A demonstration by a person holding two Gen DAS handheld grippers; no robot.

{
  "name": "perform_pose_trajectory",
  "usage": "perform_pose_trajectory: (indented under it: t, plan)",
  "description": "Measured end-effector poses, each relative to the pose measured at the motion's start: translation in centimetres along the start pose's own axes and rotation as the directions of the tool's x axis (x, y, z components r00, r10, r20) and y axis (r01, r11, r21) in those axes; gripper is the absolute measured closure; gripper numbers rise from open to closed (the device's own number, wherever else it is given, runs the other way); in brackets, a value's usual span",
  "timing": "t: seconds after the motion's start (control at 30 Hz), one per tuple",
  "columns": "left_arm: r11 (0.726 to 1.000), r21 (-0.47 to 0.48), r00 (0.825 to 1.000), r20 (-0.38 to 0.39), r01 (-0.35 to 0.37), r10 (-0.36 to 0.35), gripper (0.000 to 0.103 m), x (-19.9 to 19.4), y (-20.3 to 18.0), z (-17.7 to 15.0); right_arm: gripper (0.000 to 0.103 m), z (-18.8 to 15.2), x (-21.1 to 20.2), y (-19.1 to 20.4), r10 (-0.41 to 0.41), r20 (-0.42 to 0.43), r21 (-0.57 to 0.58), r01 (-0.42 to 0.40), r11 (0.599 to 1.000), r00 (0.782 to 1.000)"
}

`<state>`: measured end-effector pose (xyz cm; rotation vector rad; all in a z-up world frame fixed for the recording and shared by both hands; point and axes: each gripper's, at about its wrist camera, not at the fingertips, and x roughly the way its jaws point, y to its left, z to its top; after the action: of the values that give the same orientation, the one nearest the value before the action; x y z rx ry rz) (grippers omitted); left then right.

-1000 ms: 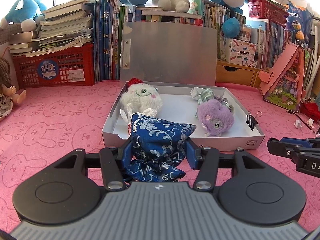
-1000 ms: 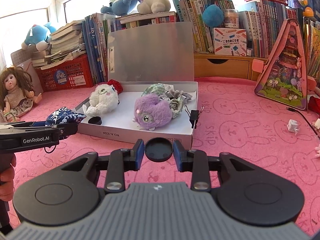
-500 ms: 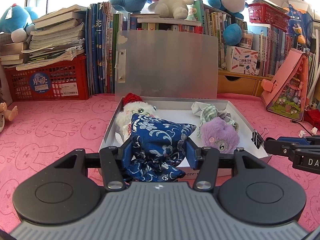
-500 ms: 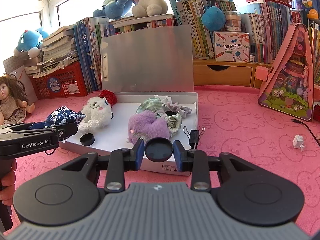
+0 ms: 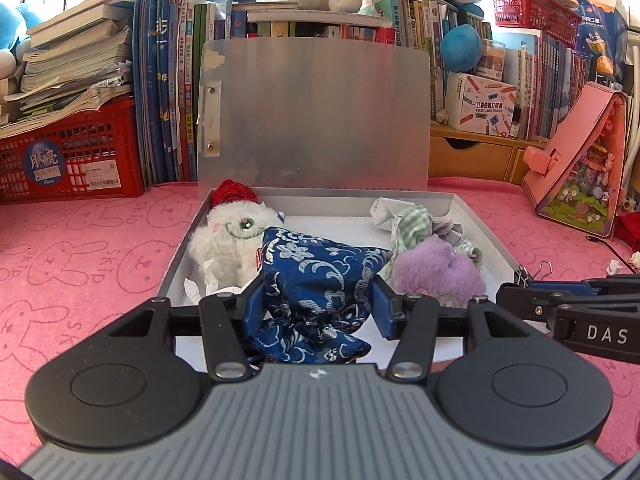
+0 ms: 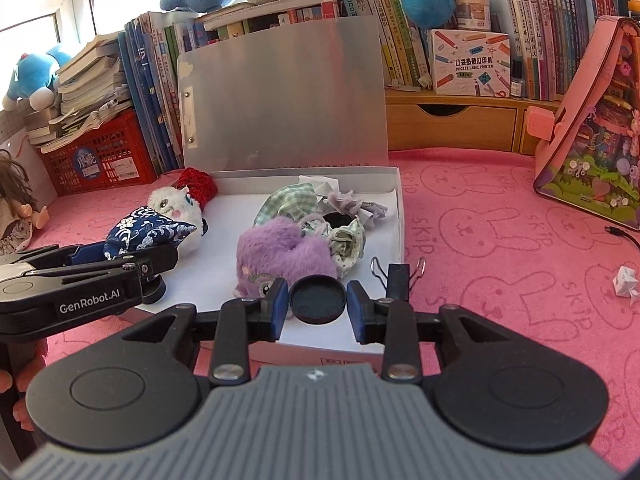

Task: Organize objects
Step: 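Carry the blue pouch in the left gripper while the right carries the black cap to the box, then lower the pouch and cap into the box and open both grippers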

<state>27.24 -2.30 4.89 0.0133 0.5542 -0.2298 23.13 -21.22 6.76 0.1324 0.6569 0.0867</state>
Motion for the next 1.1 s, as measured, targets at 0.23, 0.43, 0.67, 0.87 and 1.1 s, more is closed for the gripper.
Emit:
perform_pose_trajectory:
  t: [0.23, 0.43, 0.67, 0.87, 1.1]
  plan:
    - [1.0, 0.001, 0.999, -0.03, -0.029, 0.029, 0.044, 2.4, 0.3, -0.3, 0.065, -0.2, 1.3, 0.3, -0.002, -0.021, -0.011, 0.001, 1.0, 1.0]
    - [0.999, -0.002, 0.999, -0.024, -0.045, 0.045, 0.044, 3.7, 0.9, 0.1, 0.065, -0.1, 2.3, 0.6, -0.008, -0.031, -0.02, 0.007, 1.0, 0.999]
    - [0.999, -0.003, 0.999, -0.014, -0.053, 0.053, 0.044, 4.7, 0.8, 0.5, 0.065, 0.3, 3.1, 0.9, -0.007, -0.032, -0.009, 0.007, 1.0, 0.999]
    - [0.998, 0.006, 0.998, -0.009, -0.064, 0.064, 0.044, 5.5, 0.7, 0.9, 0.065, 1.0, 3.7, 1.1, -0.015, -0.029, -0.009, 0.015, 1.0, 0.999]
    - [0.998, -0.013, 0.998, -0.028, -0.055, 0.055, 0.043, 6.2, 0.9, 1.2, 0.064, 0.7, 4.1, 0.9, -0.011, -0.046, 0.002, 0.011, 1.0, 0.999]
